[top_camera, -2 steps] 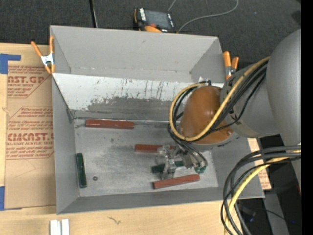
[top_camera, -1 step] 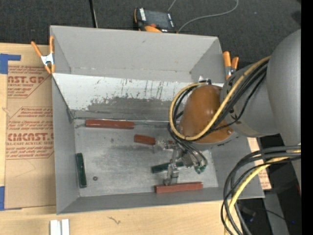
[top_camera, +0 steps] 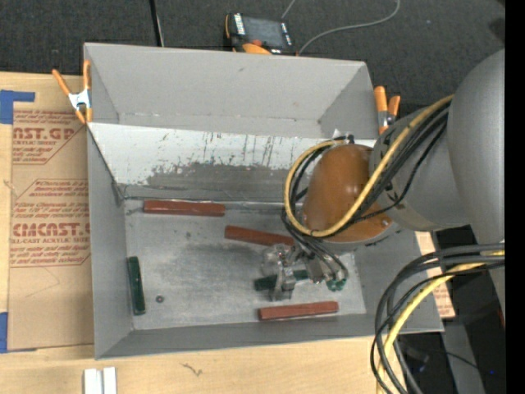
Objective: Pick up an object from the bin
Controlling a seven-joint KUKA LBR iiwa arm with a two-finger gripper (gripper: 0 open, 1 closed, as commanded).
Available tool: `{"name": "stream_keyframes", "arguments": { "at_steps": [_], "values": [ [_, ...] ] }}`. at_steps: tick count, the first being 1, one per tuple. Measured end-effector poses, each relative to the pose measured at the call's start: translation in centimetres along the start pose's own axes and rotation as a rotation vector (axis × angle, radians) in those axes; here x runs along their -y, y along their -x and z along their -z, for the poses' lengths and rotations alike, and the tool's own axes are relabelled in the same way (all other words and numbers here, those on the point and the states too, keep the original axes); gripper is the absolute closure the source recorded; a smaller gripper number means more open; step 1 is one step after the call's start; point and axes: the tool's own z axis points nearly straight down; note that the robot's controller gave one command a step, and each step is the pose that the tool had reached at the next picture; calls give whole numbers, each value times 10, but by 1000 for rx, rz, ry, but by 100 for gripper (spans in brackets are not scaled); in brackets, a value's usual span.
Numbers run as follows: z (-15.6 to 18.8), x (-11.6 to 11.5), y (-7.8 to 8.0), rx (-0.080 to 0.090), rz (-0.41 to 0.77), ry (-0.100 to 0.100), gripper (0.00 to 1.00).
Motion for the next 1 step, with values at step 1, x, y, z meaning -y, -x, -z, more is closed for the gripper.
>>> {"name": "stream_keyframes", "arguments": {
  "at_steps": [1],
  "values": [
    [147, -54, -16, 9, -110, 3, 100]
  ]
}}
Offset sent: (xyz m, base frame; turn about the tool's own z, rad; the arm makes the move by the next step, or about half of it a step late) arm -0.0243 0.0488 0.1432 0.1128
